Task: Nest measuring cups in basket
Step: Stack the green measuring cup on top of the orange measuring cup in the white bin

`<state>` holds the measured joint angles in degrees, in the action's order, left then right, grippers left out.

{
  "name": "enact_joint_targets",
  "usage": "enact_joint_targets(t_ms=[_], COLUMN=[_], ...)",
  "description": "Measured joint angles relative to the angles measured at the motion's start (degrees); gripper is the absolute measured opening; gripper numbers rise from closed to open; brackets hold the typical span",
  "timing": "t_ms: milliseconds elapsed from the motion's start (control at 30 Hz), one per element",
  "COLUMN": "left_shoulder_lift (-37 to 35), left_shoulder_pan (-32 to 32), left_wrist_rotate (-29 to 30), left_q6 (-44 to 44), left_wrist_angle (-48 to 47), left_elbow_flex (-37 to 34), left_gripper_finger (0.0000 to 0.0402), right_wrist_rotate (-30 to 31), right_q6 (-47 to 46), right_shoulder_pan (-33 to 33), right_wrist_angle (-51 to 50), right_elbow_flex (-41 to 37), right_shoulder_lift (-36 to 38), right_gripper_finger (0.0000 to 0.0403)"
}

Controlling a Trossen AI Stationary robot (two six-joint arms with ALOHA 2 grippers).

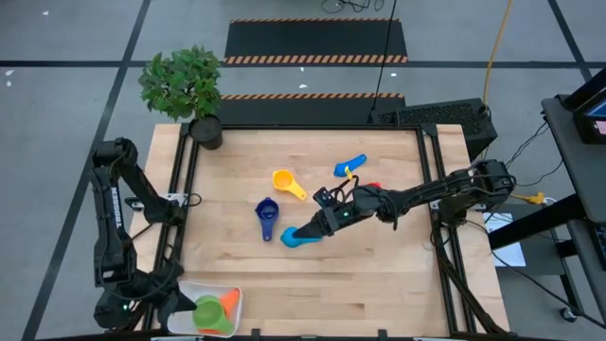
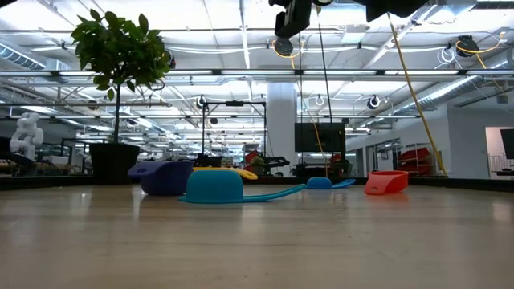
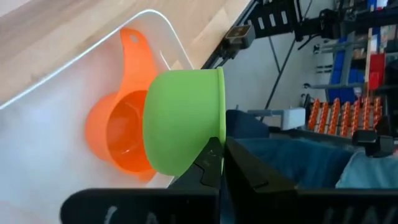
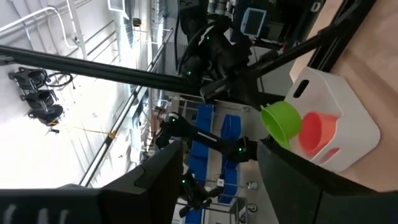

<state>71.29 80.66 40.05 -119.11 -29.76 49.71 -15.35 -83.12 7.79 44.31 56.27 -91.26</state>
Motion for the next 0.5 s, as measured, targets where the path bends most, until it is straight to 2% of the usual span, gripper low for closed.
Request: enact_joint_targets(t_ms=[300,500], left_shoulder_lift=[-3.5,-6.1], left_shoulder_pan=[0.0,0.0], left_wrist_rotate=[1.1,12.5], left_q6=[0.0,1.2], left_wrist_angle=[-3.9,0.6], left_elbow_flex=[0.0,0.1], left_gripper_finger=[0.0005,0.0009], right_wrist_rotate=[1.5,5.3], right_q6=[-2.8,-3.1], right_shoulder_pan=[1.5,3.0], right_wrist_angle=[0.0,0.4], right_elbow_flex=[0.0,0.0], right_shoulder_lift=[0.0,0.0], right_gripper_finger=[0.0201,0.0201])
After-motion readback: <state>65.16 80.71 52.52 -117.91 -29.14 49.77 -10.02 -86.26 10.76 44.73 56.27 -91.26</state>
